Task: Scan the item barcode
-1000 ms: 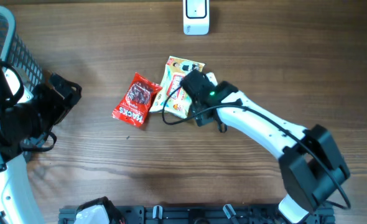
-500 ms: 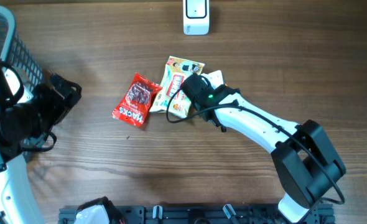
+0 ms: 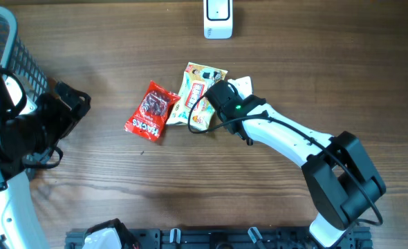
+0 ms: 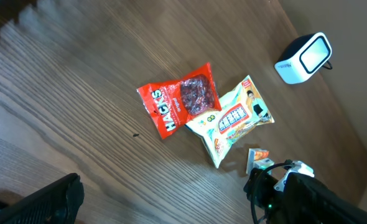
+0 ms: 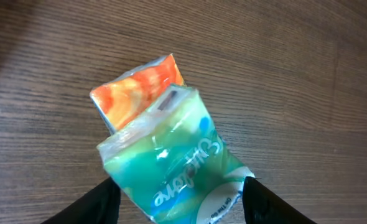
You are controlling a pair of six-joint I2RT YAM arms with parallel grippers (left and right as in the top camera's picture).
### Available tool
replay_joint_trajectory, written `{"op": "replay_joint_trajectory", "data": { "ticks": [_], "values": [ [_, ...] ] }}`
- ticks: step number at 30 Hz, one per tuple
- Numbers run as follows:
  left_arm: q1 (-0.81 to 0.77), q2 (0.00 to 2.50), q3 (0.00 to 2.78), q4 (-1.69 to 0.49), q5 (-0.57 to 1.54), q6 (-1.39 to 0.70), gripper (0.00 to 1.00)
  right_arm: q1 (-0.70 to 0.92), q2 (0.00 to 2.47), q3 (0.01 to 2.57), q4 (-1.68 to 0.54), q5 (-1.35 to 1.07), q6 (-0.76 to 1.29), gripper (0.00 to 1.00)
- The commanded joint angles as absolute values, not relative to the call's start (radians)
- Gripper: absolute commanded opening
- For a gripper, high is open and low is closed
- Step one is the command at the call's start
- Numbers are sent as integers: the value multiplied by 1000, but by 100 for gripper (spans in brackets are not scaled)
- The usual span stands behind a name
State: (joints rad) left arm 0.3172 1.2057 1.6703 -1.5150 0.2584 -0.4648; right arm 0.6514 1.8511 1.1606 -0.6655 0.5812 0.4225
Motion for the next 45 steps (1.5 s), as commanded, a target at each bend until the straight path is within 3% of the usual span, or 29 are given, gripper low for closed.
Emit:
{"op": "replay_joint_trajectory", "data": {
  "ticks": [1,4,9,10,14,17,27,31,33,34,36,42,45],
  "values": [
    [324,1206,1673,-1512,252,-449,100,635,1910,1152,-654,589,430,61],
    [324,1206,1673,-1512,252,-449,100,635,1923,1152,-654,549,430,47],
    [324,1206,1673,-1512,252,-449,100,635,1919,1205,-725,542,431,9],
    [324,1206,1673,-1512,252,-449,100,635,1912,1231,-759,542,440,7],
    [324,1206,1673,-1512,252,-449,100,635,1871,1372,-924,500,445,6],
    [324,1206,1673,-1512,252,-449,100,633,1836,1448,-989,279,382,4],
    [324,1206,1673,-1512,252,-449,100,609,1831,1307,-847,-589,184,4],
    [324,1206,1673,-1512,252,-449,100,555,1856,1189,-769,-759,186,4],
    [324,1206,1673,-1512,252,-449,100,509,1864,1157,-771,-788,186,4],
    [324,1206,1673,-1512,252,-449,100,479,1864,1148,-782,-787,185,10],
    [324,1206,1673,-1512,252,-449,100,426,1864,1146,-810,-765,181,33],
    [324,1206,1673,-1512,252,-449,100,320,1864,1145,-866,-551,188,66],
    [324,1206,1673,-1512,252,-449,100,308,1864,1145,-909,-387,234,66]
  ]
}}
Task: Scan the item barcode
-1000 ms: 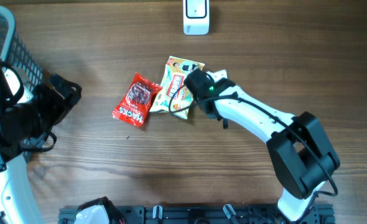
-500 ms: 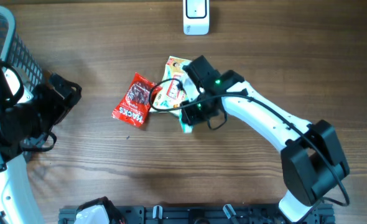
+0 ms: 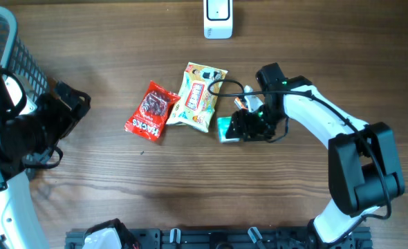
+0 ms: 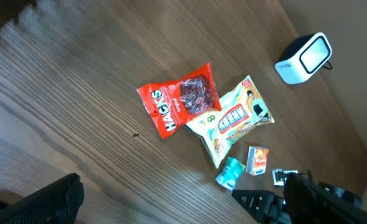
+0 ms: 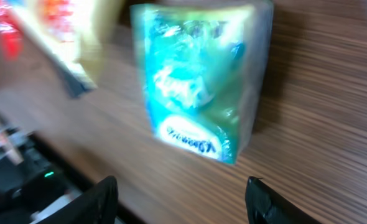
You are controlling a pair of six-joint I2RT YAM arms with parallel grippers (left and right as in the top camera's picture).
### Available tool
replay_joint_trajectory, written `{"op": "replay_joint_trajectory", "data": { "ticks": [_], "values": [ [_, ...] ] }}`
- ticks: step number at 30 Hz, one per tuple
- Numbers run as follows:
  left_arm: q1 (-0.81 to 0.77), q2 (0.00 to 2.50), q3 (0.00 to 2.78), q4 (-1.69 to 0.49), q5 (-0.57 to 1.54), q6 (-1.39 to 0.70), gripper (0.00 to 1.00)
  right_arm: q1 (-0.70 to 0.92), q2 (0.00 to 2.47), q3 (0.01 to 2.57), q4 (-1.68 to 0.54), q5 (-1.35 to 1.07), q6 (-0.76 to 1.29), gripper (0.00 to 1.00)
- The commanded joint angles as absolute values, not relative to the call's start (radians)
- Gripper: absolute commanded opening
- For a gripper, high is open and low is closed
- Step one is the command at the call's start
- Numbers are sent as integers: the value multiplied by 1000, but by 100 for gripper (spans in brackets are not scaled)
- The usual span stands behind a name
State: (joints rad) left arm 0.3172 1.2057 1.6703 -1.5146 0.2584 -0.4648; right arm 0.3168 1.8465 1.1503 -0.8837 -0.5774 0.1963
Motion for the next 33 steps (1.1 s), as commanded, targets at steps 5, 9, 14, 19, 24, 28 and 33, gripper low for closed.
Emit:
{"op": "replay_joint_trajectory", "data": {
  "ticks": [5,9,14,19,24,28,33],
  "values": [
    [324,1206,1673,-1512,252,-449,100,308,1863,1152,-961,-264,234,76],
    [324,1206,1673,-1512,252,-449,100,308,1861,1202,-1021,-295,198,91],
    [324,1206,1673,-1512,252,-449,100,308,1859,1222,-994,-553,17,91],
    [324,1206,1673,-1512,252,-449,100,308,1859,1192,-825,-502,50,77],
    [324,1206,1673,-1512,252,-449,100,308,1859,1134,-735,-402,184,78],
    [324,1206,1673,-1512,252,-449,100,308,1859,1098,-713,-422,185,71],
    [324,1206,1673,-1512,252,-449,100,308,1860,1063,-648,-496,214,56]
  ]
}}
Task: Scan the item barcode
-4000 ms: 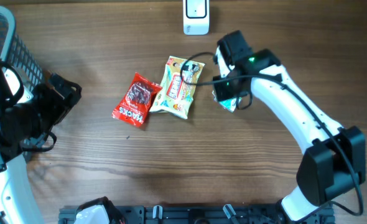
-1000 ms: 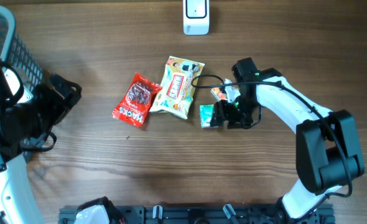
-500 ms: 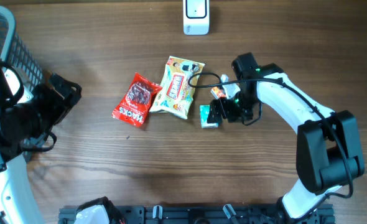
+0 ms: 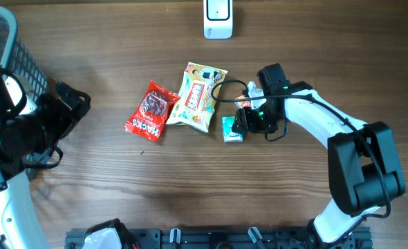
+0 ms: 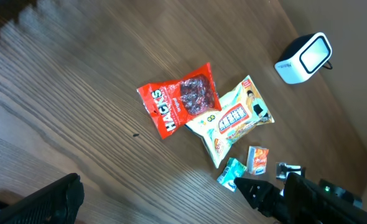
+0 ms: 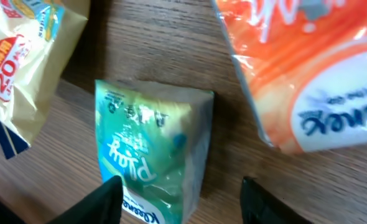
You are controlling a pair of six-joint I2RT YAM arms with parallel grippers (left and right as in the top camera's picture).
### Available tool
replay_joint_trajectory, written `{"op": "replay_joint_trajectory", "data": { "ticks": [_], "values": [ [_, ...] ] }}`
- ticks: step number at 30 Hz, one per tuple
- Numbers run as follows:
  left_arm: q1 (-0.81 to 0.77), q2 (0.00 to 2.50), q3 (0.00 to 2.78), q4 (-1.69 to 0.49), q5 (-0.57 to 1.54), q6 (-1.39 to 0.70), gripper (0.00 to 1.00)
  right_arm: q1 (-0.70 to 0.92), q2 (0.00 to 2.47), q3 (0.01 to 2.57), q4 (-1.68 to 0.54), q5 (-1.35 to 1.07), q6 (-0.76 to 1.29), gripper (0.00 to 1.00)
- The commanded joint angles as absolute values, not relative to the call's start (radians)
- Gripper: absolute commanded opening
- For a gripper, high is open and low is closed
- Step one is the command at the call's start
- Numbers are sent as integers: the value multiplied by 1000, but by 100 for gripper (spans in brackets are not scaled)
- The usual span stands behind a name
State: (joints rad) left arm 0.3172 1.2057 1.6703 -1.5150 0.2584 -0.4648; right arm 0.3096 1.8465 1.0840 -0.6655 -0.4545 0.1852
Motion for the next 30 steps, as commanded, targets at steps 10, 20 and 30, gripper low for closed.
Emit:
{"op": "replay_joint_trajectory", "data": {
  "ticks": [10,20,30],
  "values": [
    [324,1206,1673,-1512,252,-449,100,308,1861,1008,-580,-500,293,4],
    [324,1206,1673,-1512,252,-449,100,141,1861,1033,-527,-1157,175,4],
    [324,1206,1673,-1512,252,-449,100,93,1861,1033,76,-1624,672,4]
  ]
}}
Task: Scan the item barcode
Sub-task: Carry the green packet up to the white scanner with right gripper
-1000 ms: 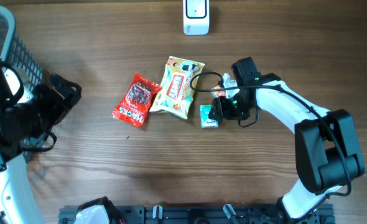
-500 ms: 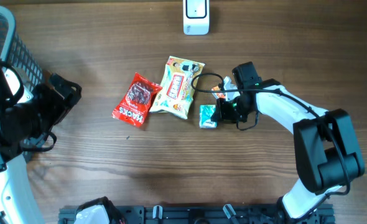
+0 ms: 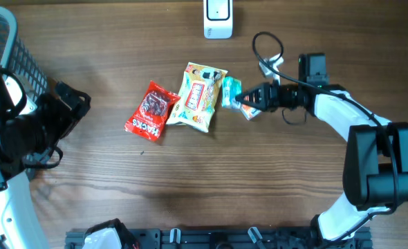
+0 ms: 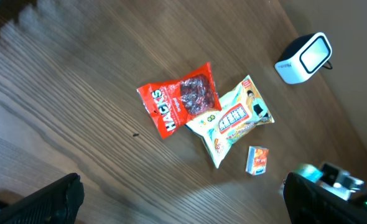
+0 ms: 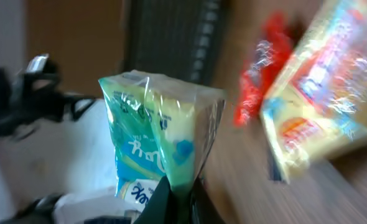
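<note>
My right gripper is shut on a green tissue pack, holding it off the table just right of the yellow snack bag. In the right wrist view the fingers pinch the green pack's lower edge. It shows small in the left wrist view. An orange pack lies on the table under the right gripper. The white scanner stands at the back edge. My left gripper is open at the far left, holding nothing.
A red HACKS bag lies left of the yellow bag. A dark wire basket stands at the far left. A black cable loops behind the right arm.
The green pack lay on the table beside the orange one with my right gripper open over it. Now the gripper is shut on it and holds it raised, further back, beside the yellow bag.
First my open right gripper stood over the green pack, which lay on the orange pack by the yellow bag. Then the green pack lay apart from the orange one, nearer the front. Now it is gripped and lifted. The left arm has stayed still.
</note>
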You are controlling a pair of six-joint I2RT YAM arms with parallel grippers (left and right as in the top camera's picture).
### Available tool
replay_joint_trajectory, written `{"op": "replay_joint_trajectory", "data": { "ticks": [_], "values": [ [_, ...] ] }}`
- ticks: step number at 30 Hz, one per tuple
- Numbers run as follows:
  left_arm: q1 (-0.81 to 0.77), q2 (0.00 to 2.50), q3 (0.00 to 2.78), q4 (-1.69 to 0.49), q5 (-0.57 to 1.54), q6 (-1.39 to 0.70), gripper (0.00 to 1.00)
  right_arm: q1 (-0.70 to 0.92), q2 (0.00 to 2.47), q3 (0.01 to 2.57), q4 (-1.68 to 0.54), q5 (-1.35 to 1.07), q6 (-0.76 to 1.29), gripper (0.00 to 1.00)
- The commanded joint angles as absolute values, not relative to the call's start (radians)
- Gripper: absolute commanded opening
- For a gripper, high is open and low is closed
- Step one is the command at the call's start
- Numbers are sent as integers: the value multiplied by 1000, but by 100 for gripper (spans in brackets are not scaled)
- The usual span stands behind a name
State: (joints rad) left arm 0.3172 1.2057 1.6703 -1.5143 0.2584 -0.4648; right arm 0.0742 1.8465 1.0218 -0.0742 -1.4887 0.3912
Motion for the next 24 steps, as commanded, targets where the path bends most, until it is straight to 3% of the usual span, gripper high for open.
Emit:
{"op": "replay_joint_trajectory", "data": {
  "ticks": [1,7,8,24],
  "values": [
    [324,1206,1673,-1512,252,-449,100,101,1861,1033,258,-1624,850,4],
    [324,1206,1673,-1512,252,-449,100,121,1861,1047,1269,-1615,1703,4],
    [324,1206,1673,-1512,252,-449,100,121,1861,1050,1331,-1614,1751,4],
    [324,1206,1673,-1512,252,-449,100,121,1861,1053,1262,-1591,1781,4]
  ]
}}
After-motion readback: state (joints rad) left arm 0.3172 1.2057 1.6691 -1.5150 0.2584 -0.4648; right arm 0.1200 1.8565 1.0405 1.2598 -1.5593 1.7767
